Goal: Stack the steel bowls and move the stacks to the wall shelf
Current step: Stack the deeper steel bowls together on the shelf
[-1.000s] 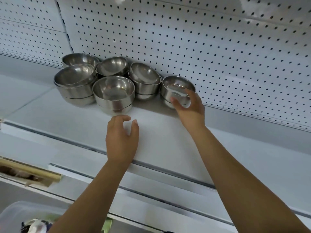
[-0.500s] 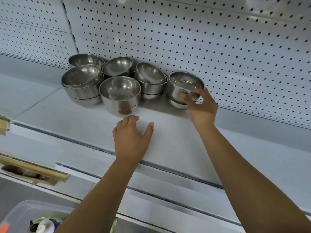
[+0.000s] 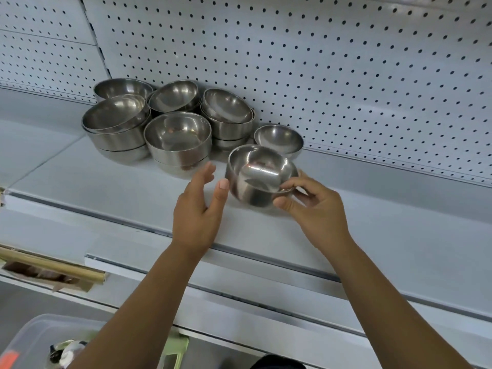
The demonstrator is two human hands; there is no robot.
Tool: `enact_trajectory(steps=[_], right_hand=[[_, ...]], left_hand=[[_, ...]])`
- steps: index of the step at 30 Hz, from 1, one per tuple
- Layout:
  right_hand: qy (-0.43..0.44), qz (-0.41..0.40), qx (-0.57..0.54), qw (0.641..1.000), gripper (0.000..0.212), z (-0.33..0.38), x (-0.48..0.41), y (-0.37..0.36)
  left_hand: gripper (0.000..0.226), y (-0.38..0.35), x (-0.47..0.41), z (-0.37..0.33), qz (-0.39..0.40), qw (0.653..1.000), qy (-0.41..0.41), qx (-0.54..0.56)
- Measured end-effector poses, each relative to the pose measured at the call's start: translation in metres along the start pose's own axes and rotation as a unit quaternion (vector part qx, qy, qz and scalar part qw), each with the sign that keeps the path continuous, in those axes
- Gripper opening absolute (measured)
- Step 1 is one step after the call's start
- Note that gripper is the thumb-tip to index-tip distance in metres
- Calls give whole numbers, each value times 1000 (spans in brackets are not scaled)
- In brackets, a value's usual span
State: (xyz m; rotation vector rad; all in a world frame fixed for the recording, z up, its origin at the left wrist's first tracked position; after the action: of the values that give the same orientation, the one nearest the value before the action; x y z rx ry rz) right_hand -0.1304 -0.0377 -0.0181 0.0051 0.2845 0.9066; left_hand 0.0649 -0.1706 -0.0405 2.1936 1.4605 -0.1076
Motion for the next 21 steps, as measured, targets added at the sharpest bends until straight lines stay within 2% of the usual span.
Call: enact_trajectory(steps=[4,7,14,19,21], right_hand=[[-15,60,4,998,33,-12,6,-10],[-21,88,14,996,32,-19,2,-13],[-22,161,45,986,42,-18,-19,-19],[-26,238,98,966,52,-14,-35,-20],[-32,264,106,958,56,-13,-42,-17]], left_hand=[[64,-1,-1,-1,10,1000,-21,2],[49,-1,1,-7,8,999,-39,-4],[45,-1,3,-16,22,999,-39,4],[89,-3,2,-19,55,997,-59,-1],[95,-4,1,-15,56,997,-51,-1]])
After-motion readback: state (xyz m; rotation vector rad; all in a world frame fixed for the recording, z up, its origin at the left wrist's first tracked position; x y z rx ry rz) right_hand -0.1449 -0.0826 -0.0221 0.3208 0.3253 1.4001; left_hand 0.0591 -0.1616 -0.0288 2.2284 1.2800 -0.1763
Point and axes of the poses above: each hand's wrist, its own x-axis away from the middle knuckle, its own y-axis out of the back of the hand, z = x × y, the point moved 6 cm from there along -x, towards the middle knuckle, and after that the axes turned 4 degrees about -y, right-handed, at the moved point
